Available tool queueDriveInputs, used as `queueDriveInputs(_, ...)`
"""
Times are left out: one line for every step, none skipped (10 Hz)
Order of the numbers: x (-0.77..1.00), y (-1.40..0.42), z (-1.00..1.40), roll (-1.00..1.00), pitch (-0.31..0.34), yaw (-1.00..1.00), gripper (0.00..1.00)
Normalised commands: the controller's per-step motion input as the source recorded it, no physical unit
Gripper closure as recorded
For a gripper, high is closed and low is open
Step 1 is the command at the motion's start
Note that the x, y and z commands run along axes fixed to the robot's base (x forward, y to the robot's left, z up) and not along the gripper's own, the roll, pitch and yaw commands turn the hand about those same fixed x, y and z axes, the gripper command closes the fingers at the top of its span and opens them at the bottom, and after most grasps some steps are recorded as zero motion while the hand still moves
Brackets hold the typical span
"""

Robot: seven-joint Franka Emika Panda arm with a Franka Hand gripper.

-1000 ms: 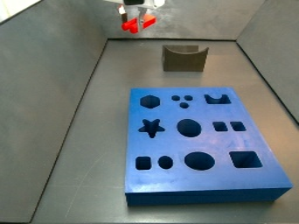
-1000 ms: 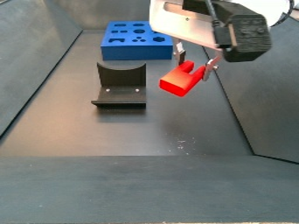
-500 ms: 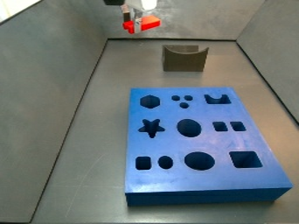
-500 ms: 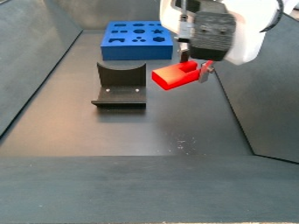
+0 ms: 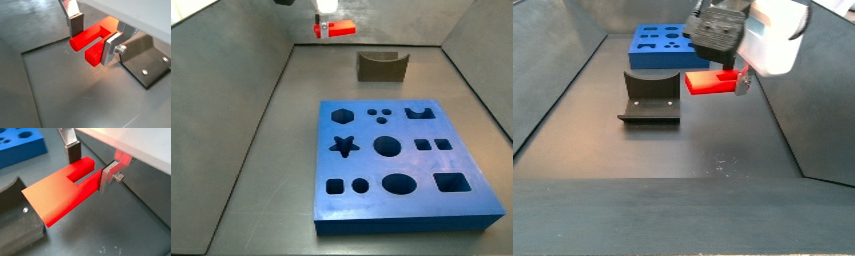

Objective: Pick up the square-circle object. Move up. Rotate the square-circle object. Place the square-circle object on the fixture. Regrasp the square-circle object. Move to above the board. Insert the square-circle object.
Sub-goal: Rotate the square-circle object.

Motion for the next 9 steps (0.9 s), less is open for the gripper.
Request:
queueDriveInputs(-0.01,0.01,0.02,0.0,-0.003,-1.0,1.0)
queueDriveInputs(-0.01,0.01,0.02,0.0,-0.003,-1.0,1.0)
queueDriveInputs(-0.01,0.01,0.02,0.0,-0.003,-1.0,1.0)
queueDriveInputs(-0.01,0.01,0.02,0.0,-0.003,-1.0,1.0)
queueDriveInputs(-0.01,0.01,0.02,0.0,-0.003,-1.0,1.0)
queueDriveInputs(-0.01,0.01,0.01,0.0,-0.003,-1.0,1.0)
queueDriveInputs(-0.01,0.01,0.01,0.0,-0.003,-1.0,1.0)
queueDriveInputs(-0.01,0.01,0.01,0.0,-0.004,-1.0,1.0)
queueDriveInputs(-0.01,0.01,0.01,0.0,-0.004,-1.0,1.0)
